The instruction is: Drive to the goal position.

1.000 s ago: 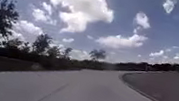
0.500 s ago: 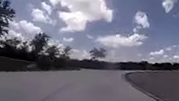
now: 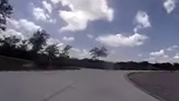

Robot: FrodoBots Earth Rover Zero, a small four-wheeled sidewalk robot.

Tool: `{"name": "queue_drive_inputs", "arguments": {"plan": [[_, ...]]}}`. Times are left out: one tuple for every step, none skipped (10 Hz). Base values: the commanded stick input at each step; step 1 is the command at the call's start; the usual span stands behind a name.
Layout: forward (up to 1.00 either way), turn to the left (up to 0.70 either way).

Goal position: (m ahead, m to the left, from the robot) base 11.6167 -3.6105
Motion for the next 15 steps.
{"name": "queue_drive_inputs", "arguments": {"plan": [[0.85, 0.0], [0.85, 0.0], [0.85, -0.12], [0.85, -0.34], [0.85, -0.25], [0.85, -0.01], [0.85, 0.0], [0.85, 0.0], [0.85, 0.0], [0.85, 0.0], [0.85, 0.0], [0.85, 0.0], [0.85, 0.0], [0.85, 0.0], [0.85, 0.0]]}}
